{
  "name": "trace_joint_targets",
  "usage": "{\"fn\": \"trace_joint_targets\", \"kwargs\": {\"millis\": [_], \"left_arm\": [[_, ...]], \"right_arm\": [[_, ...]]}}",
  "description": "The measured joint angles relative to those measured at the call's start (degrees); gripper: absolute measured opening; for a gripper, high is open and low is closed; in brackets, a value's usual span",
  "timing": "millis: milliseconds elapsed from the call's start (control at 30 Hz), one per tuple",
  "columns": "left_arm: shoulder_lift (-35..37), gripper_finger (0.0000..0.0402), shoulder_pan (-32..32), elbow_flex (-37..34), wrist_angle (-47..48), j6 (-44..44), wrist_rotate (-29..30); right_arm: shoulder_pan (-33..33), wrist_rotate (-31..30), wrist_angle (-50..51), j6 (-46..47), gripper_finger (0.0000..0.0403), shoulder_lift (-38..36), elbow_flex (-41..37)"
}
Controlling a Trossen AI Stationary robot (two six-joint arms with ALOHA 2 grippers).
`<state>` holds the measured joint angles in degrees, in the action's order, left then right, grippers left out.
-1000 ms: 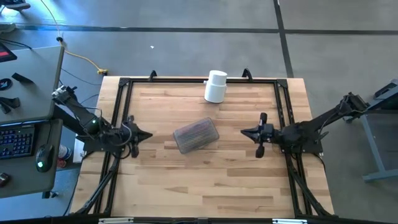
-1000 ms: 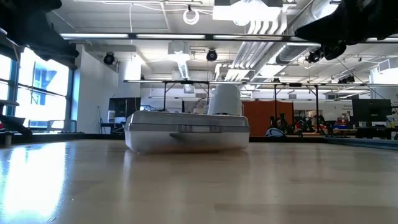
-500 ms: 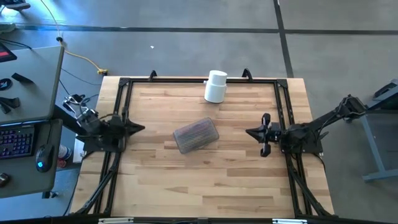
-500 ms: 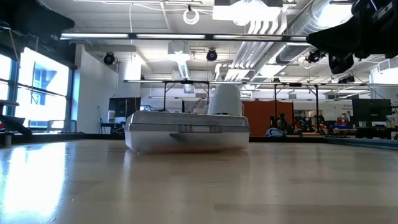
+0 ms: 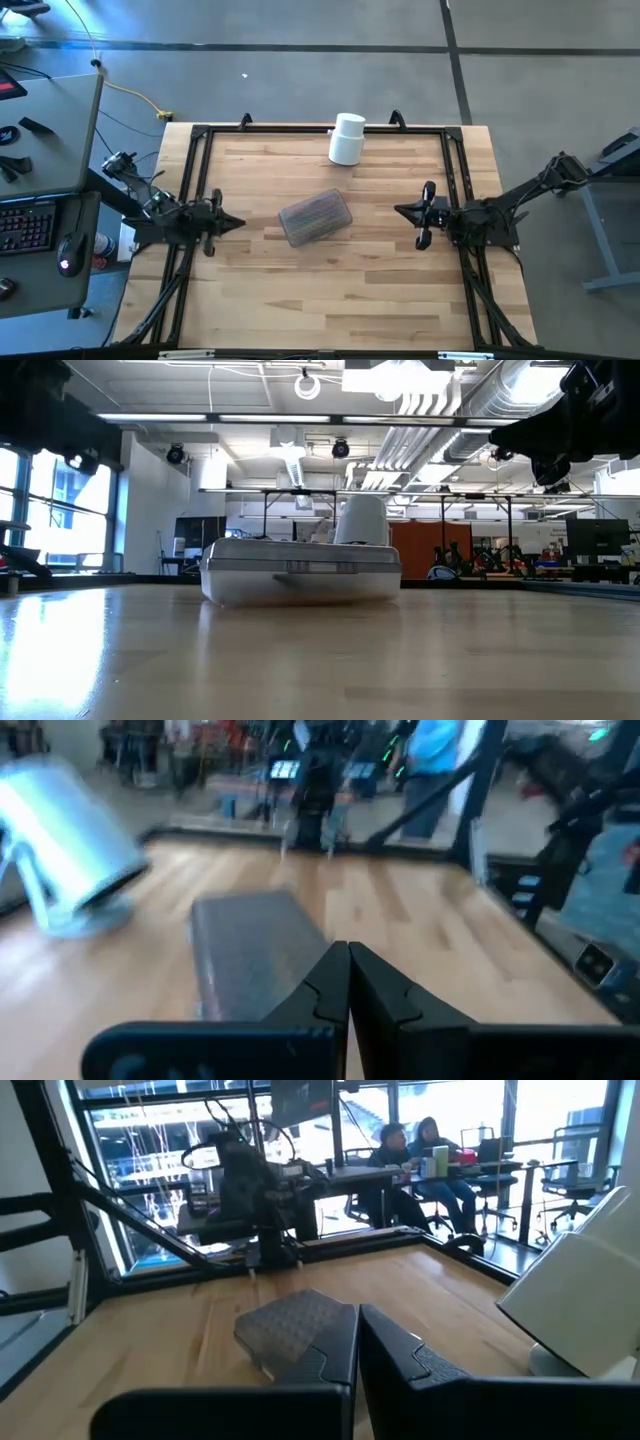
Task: Pick & place school supplies into a supply box
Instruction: Return to Home Position
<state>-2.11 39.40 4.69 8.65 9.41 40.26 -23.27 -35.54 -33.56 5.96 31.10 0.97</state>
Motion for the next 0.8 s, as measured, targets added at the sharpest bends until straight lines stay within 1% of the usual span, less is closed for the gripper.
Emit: {"fn": "trace_joint_targets", "kwargs": {"millis": [133,200,333,400,600,700,800], "left_arm": [[-0.4,0.0044,0.0,-0.2,-5.0,-6.3,-3.8],[-0.4,0.0044,0.0,0.0,-5.8,-8.2,-4.0],[-0.7,0.0044,0.0,0.1,0.8,-12.4,-6.4],[-1.2,0.0044,0.0,0.4,2.3,-12.6,-6.9],[-1.9,0.0046,0.0,0.4,2.6,-12.7,-7.0],[-1.9,0.0046,0.0,0.1,-1.1,-15.3,-6.0],[-1.9,0.0046,0.0,0.2,-5.2,-15.2,-6.3]], "right_arm": [[0.0,0.0,0.2,0.0,0.0000,0.2,0.0],[0.0,0.0,0.2,0.0,0.0000,0.2,0.0],[0.0,0.1,0.3,0.0,0.0000,0.5,0.0],[0.0,0.1,0.3,0.0,0.0000,0.6,0.0],[0.0,0.2,0.3,0.0,0.0000,0.7,0.0],[0.0,0.1,0.4,0.0,0.0000,0.7,0.0],[0.0,0.1,0.5,0.0,0.0000,0.7,0.0]]}}
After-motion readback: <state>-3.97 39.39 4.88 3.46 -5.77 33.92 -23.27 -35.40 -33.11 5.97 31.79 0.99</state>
